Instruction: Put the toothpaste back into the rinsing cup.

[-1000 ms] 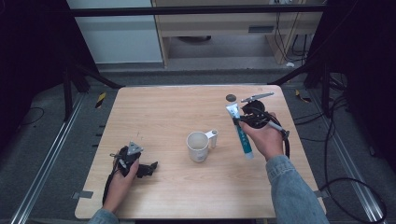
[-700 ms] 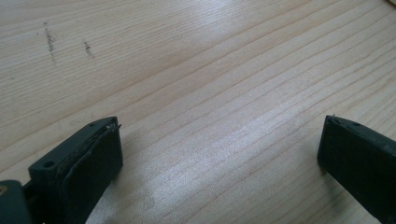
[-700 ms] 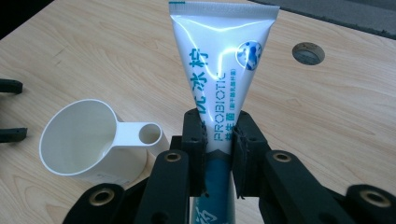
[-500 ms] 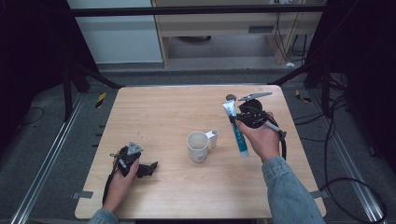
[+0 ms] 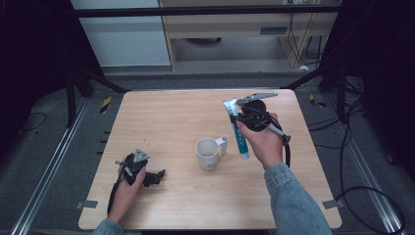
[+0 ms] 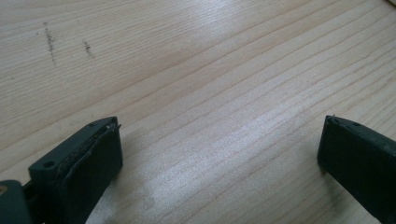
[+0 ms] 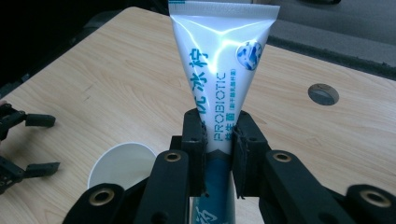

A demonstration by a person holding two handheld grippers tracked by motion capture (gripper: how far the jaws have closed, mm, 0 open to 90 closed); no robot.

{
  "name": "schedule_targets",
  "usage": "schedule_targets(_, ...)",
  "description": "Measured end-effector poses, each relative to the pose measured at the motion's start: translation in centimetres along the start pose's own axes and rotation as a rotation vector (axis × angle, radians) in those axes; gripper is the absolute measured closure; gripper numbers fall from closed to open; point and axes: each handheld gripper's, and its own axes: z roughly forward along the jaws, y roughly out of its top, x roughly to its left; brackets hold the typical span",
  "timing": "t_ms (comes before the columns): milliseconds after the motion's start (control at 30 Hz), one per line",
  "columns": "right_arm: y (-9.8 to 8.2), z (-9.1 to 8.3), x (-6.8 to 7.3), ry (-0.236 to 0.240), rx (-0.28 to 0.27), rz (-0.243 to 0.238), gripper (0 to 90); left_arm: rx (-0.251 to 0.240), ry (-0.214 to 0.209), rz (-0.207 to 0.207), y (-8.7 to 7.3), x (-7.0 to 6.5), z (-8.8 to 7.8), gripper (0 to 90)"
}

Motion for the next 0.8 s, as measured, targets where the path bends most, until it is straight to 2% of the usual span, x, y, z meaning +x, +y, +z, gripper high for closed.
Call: schedule_targets(800, 1.6, -0.7, 1.5, -0.001, -0.066, 0.009, 77.3, 0.0, 0.001, 0.004, 0.0, 0.0, 0.0, 0.0)
